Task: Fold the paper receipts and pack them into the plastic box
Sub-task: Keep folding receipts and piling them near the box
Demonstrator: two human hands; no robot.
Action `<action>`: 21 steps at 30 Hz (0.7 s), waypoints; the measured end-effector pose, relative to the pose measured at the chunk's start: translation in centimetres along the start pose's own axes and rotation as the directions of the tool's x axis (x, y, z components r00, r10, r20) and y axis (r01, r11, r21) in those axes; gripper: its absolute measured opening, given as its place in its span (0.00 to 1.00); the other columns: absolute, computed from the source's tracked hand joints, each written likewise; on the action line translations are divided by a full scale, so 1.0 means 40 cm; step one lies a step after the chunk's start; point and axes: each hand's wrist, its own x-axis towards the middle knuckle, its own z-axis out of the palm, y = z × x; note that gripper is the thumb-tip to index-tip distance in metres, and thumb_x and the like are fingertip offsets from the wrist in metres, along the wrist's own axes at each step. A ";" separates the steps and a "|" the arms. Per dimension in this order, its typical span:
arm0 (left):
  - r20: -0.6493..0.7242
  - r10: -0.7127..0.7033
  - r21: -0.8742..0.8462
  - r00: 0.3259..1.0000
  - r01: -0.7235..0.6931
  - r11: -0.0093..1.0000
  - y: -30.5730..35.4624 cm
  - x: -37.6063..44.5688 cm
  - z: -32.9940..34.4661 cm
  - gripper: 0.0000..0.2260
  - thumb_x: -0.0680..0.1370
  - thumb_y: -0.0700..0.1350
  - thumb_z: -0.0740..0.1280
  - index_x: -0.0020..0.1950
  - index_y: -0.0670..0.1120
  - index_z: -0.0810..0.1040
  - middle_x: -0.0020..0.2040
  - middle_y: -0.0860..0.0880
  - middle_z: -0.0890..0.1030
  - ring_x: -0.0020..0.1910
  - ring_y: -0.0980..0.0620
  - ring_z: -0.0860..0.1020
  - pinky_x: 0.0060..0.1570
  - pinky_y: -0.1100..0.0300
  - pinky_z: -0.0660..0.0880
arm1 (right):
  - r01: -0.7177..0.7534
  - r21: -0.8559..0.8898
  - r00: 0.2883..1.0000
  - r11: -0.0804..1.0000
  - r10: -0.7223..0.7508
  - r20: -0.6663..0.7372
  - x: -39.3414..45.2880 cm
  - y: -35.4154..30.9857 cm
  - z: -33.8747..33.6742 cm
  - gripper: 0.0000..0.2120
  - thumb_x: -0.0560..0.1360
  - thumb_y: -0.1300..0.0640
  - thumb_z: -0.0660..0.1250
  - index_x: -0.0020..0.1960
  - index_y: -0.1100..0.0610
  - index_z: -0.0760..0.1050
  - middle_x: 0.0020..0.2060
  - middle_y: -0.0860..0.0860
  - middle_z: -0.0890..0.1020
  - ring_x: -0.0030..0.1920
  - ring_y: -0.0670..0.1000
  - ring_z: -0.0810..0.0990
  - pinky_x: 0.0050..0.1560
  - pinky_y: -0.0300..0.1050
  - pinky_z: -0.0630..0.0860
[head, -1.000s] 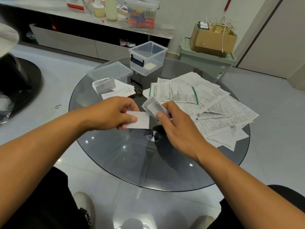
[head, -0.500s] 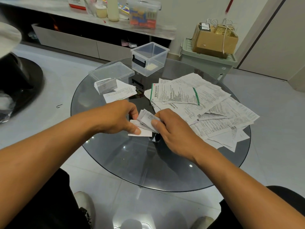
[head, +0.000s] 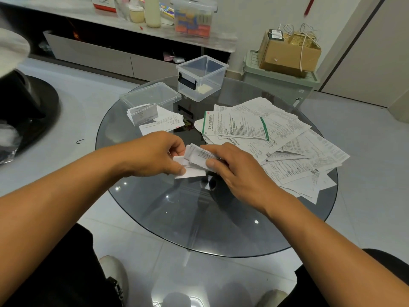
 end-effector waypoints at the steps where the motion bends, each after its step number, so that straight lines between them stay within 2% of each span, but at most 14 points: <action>1: -0.029 0.003 -0.017 1.000 -0.004 1.000 -0.001 0.000 0.001 0.07 0.75 0.46 0.77 0.50 0.51 0.82 0.41 0.53 0.83 0.38 0.54 0.80 0.37 0.63 0.74 | 0.013 -0.015 1.000 1.000 -0.013 0.009 0.000 0.001 0.000 0.19 0.86 0.53 0.61 0.75 0.46 0.71 0.54 0.47 0.77 0.52 0.41 0.71 0.51 0.30 0.66; 4: -0.077 0.071 -0.017 0.994 -0.072 0.997 0.002 -0.003 -0.001 0.07 0.75 0.43 0.76 0.50 0.54 0.83 0.37 0.55 0.83 0.35 0.59 0.78 0.35 0.69 0.73 | 0.040 -0.096 0.999 0.995 -0.038 0.018 0.002 0.003 0.004 0.20 0.86 0.53 0.60 0.77 0.47 0.69 0.54 0.49 0.75 0.54 0.47 0.73 0.53 0.40 0.70; 6: -0.032 0.125 -0.053 0.992 -0.126 0.991 0.005 -0.008 -0.002 0.10 0.75 0.41 0.75 0.52 0.55 0.83 0.39 0.53 0.83 0.35 0.61 0.77 0.37 0.65 0.75 | 0.043 -0.183 0.999 0.982 -0.043 0.007 0.002 0.004 0.007 0.18 0.86 0.53 0.60 0.75 0.51 0.70 0.54 0.52 0.75 0.53 0.52 0.75 0.55 0.49 0.74; 8: 0.018 0.147 -0.122 0.989 -0.144 0.982 0.011 -0.014 -0.001 0.14 0.72 0.42 0.78 0.54 0.55 0.83 0.40 0.50 0.83 0.35 0.60 0.77 0.41 0.62 0.77 | 0.058 -0.260 0.998 0.964 -0.061 -0.006 0.000 0.003 0.009 0.14 0.85 0.53 0.60 0.70 0.53 0.72 0.52 0.51 0.72 0.50 0.53 0.74 0.50 0.55 0.75; 10: 0.001 0.165 -0.157 0.986 -0.163 0.974 0.016 -0.013 0.011 0.13 0.72 0.48 0.79 0.53 0.54 0.83 0.37 0.54 0.82 0.34 0.62 0.76 0.37 0.66 0.74 | 0.079 -0.328 0.996 0.941 -0.091 -0.022 -0.002 -0.005 0.011 0.13 0.85 0.50 0.59 0.67 0.53 0.72 0.52 0.49 0.69 0.49 0.51 0.71 0.46 0.55 0.76; 12: -0.040 0.178 -0.116 0.983 -0.181 0.977 0.023 -0.012 0.027 0.08 0.74 0.52 0.76 0.51 0.54 0.83 0.35 0.60 0.81 0.32 0.63 0.75 0.34 0.69 0.71 | 0.092 -0.421 0.991 0.903 -0.124 -0.051 -0.004 -0.019 0.016 0.14 0.84 0.47 0.60 0.65 0.52 0.73 0.57 0.50 0.69 0.52 0.52 0.70 0.44 0.53 0.75; 14: -0.017 0.191 -0.110 0.981 -0.192 0.975 0.030 -0.015 0.032 0.07 0.74 0.54 0.75 0.49 0.54 0.83 0.36 0.59 0.82 0.33 0.63 0.76 0.34 0.69 0.72 | 0.113 -0.495 0.978 0.862 -0.184 -0.098 0.002 -0.025 0.027 0.12 0.83 0.48 0.64 0.58 0.56 0.76 0.61 0.54 0.73 0.53 0.57 0.72 0.44 0.53 0.73; 15: -0.009 0.185 -0.156 0.983 -0.184 0.971 0.031 -0.016 0.023 0.09 0.73 0.55 0.76 0.49 0.53 0.83 0.37 0.58 0.83 0.34 0.63 0.77 0.35 0.68 0.73 | 0.128 -0.511 0.971 0.850 -0.213 -0.111 0.004 -0.025 0.033 0.11 0.82 0.49 0.66 0.54 0.57 0.76 0.58 0.55 0.75 0.50 0.58 0.72 0.43 0.52 0.70; 17: -0.114 0.139 -0.223 0.984 -0.162 0.961 0.023 -0.008 -0.006 0.10 0.73 0.57 0.74 0.49 0.53 0.83 0.40 0.56 0.84 0.35 0.63 0.79 0.36 0.67 0.75 | 0.139 -0.489 0.973 0.861 -0.211 -0.096 0.007 -0.030 0.036 0.09 0.83 0.50 0.65 0.49 0.56 0.73 0.46 0.51 0.75 0.45 0.56 0.70 0.41 0.50 0.60; 19: -0.342 0.068 -0.085 0.937 -0.102 0.991 -0.009 0.017 -0.039 0.09 0.78 0.57 0.70 0.54 0.54 0.82 0.44 0.58 0.83 0.39 0.63 0.79 0.40 0.63 0.73 | 0.106 -0.431 0.985 0.896 -0.153 -0.076 0.006 -0.036 0.030 0.10 0.85 0.49 0.61 0.49 0.54 0.71 0.41 0.47 0.71 0.43 0.54 0.68 0.42 0.48 0.54; 20: -0.414 0.034 0.009 0.910 -0.034 0.999 -0.031 0.033 -0.050 0.11 0.80 0.54 0.68 0.60 0.54 0.81 0.51 0.58 0.83 0.44 0.60 0.79 0.45 0.60 0.73 | 0.084 -0.413 0.989 0.907 -0.126 -0.074 0.006 -0.037 0.028 0.10 0.85 0.49 0.60 0.50 0.54 0.72 0.41 0.47 0.71 0.43 0.54 0.68 0.41 0.48 0.54; 21: -0.430 -0.003 0.086 0.903 0.045 0.995 -0.053 0.049 -0.054 0.15 0.81 0.52 0.68 0.67 0.52 0.79 0.59 0.53 0.82 0.52 0.54 0.79 0.51 0.57 0.73 | 0.068 -0.395 0.992 0.916 -0.104 -0.070 0.006 -0.037 0.027 0.10 0.85 0.48 0.59 0.51 0.54 0.72 0.41 0.48 0.72 0.44 0.54 0.69 0.41 0.48 0.55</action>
